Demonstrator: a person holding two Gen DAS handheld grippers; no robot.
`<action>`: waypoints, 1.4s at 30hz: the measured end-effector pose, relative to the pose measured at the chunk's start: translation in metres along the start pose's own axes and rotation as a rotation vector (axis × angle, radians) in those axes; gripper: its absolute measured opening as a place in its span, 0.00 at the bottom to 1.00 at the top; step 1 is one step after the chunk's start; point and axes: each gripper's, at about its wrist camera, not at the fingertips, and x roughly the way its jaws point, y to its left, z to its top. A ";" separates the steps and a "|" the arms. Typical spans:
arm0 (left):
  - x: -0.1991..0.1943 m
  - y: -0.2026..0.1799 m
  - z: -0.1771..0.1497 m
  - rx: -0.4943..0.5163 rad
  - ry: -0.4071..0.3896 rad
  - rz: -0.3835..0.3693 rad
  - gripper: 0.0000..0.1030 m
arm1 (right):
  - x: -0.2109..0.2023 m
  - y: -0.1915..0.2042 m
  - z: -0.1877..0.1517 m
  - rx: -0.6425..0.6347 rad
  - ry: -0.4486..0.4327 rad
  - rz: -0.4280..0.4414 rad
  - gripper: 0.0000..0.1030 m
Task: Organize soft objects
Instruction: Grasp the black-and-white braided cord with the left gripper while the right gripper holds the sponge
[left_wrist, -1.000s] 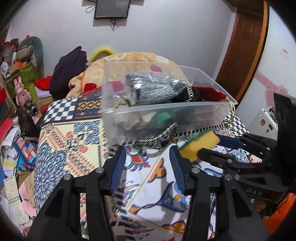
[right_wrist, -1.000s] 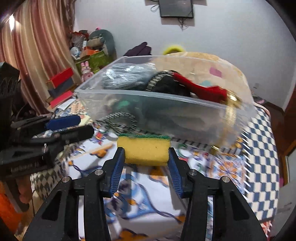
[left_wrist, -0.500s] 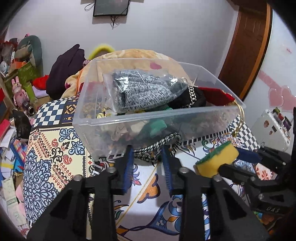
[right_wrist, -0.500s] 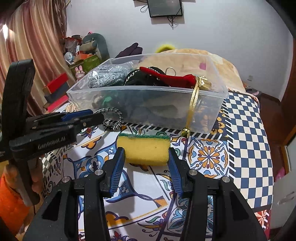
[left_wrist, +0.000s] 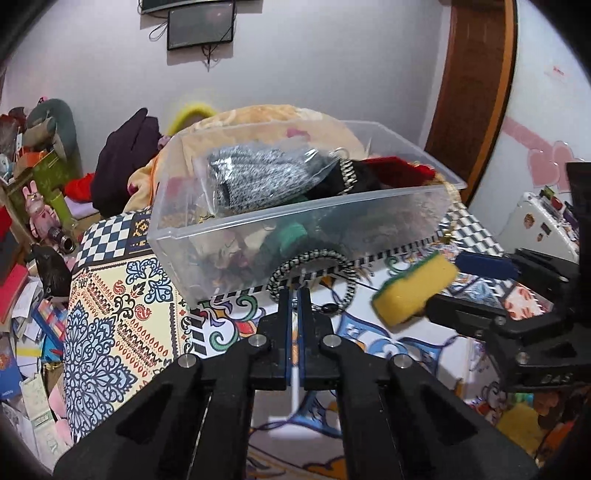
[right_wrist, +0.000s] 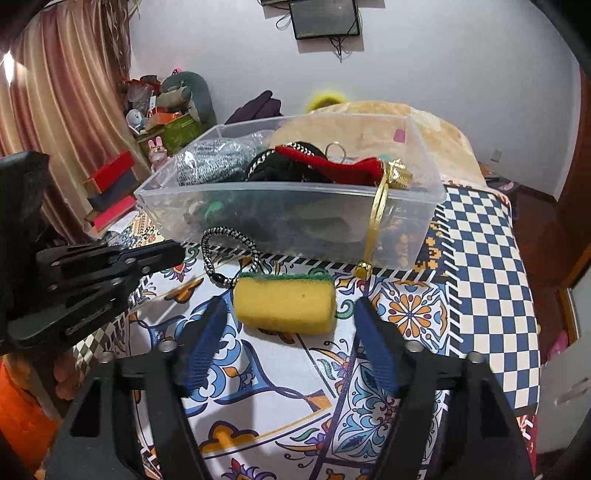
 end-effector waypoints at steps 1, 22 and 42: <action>-0.002 0.000 0.000 0.002 0.001 0.002 0.02 | 0.000 0.000 0.000 -0.001 0.000 0.001 0.70; 0.057 -0.005 0.016 -0.117 0.160 -0.046 0.74 | 0.006 -0.011 -0.009 0.014 0.011 -0.001 0.46; 0.046 -0.061 -0.004 0.074 0.116 0.011 0.11 | -0.032 -0.014 -0.010 0.021 -0.064 -0.012 0.46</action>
